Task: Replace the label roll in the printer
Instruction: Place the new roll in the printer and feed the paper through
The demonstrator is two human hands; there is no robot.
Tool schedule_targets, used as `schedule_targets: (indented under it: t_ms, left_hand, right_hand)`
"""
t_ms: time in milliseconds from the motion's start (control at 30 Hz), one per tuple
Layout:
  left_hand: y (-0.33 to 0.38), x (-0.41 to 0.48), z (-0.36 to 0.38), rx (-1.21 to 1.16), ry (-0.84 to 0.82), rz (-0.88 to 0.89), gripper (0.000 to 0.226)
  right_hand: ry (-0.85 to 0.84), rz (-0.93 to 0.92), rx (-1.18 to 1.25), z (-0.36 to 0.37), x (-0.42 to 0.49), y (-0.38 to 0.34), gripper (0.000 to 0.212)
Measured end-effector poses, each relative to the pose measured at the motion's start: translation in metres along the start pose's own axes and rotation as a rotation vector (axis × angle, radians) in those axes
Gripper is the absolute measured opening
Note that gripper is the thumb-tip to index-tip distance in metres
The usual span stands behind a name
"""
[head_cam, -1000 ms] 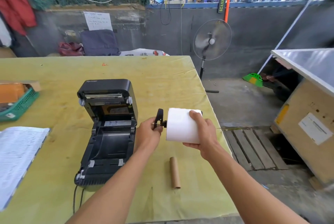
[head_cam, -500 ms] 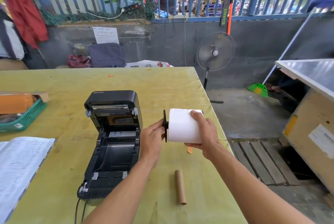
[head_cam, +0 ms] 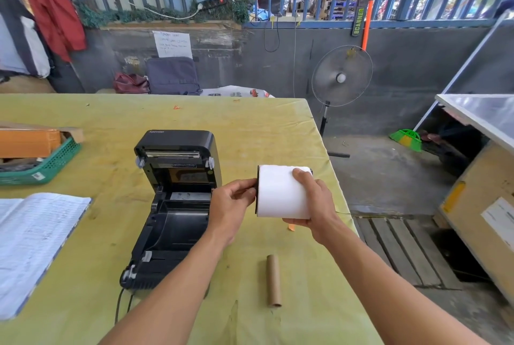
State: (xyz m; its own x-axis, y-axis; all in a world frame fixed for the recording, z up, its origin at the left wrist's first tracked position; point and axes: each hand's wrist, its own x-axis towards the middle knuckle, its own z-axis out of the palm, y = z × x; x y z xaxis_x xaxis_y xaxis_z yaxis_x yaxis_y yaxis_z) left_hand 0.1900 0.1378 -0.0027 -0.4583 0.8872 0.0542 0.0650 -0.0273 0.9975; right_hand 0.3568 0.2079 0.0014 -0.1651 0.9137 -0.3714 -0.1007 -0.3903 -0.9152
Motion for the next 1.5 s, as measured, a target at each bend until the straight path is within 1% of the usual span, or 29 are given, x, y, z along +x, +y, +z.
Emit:
schedule_targets:
  t_ms: [67,133,167,233,267,300,367,433,567,733,800,867,933,1133,1200,1300,1400,1500]
  left_hand:
    - [0.003,-0.004,0.002,-0.012,0.033,0.001,0.019]
    - [0.005,-0.008,0.004,-0.015,0.081,-0.046,0.014]
    - [0.006,-0.012,0.006,-0.008,0.1,-0.076,0.016]
    - [0.004,-0.021,0.008,0.002,0.116,-0.117,0.033]
    - [0.003,-0.027,0.009,0.012,0.117,-0.116,0.037]
    - [0.002,-0.032,0.008,0.04,0.118,-0.095,0.037]
    - [-0.002,-0.039,0.002,0.136,0.14,-0.047,0.027]
    - [-0.005,-0.042,-0.012,0.187,0.167,-0.024,0.023]
    - [-0.009,-0.037,-0.055,0.243,0.166,0.004,0.025]
    - [-0.014,-0.02,-0.125,0.213,0.194,-0.013,0.03]
    - [-0.016,-0.016,-0.151,0.205,0.192,-0.029,0.026]
    - [-0.019,-0.014,-0.173,0.206,0.174,-0.027,0.022]
    - [-0.022,-0.012,-0.188,0.201,0.148,-0.029,0.023]
    - [-0.029,-0.004,-0.2,0.247,0.073,-0.015,0.028]
    - [-0.03,0.0,-0.199,0.28,0.063,-0.001,0.03]
    - [-0.033,0.008,-0.196,0.303,0.068,0.015,0.024]
    - [-0.035,0.018,-0.192,0.314,0.082,0.008,0.021]
    - [-0.04,0.029,-0.189,0.346,0.091,-0.009,0.029]
  right_hand:
    - [-0.003,-0.003,0.004,0.001,-0.002,0.0,0.065]
    - [-0.001,-0.011,-0.003,0.004,-0.005,0.003,0.068]
    - [0.003,-0.007,-0.007,0.006,-0.006,0.005,0.07]
    - [0.004,0.009,-0.009,0.012,-0.009,0.011,0.071]
    - [0.001,0.017,-0.015,0.016,-0.011,0.014,0.071]
    - [-0.001,0.023,-0.026,0.02,-0.012,0.018,0.072]
    - [-0.009,0.035,-0.047,0.03,-0.015,0.025,0.073]
    - [-0.024,0.044,-0.05,0.042,-0.019,0.032,0.075]
    - [-0.074,0.044,-0.039,0.079,-0.029,0.043,0.073]
    - [-0.16,-0.064,-0.053,0.14,-0.049,0.057,0.057]
    - [-0.129,-0.092,-0.082,0.164,-0.056,0.063,0.058]
    - [-0.058,-0.119,-0.154,0.184,-0.063,0.069,0.065]
    - [0.007,-0.143,-0.206,0.199,-0.07,0.074,0.07]
    - [0.175,-0.229,-0.392,0.213,-0.081,0.077,0.062]
    - [0.194,-0.234,-0.476,0.211,-0.079,0.074,0.058]
    - [0.193,-0.214,-0.567,0.209,-0.072,0.069,0.054]
    - [0.175,-0.209,-0.59,0.21,-0.063,0.065,0.05]
    - [0.148,-0.209,-0.588,0.211,-0.053,0.066,0.049]
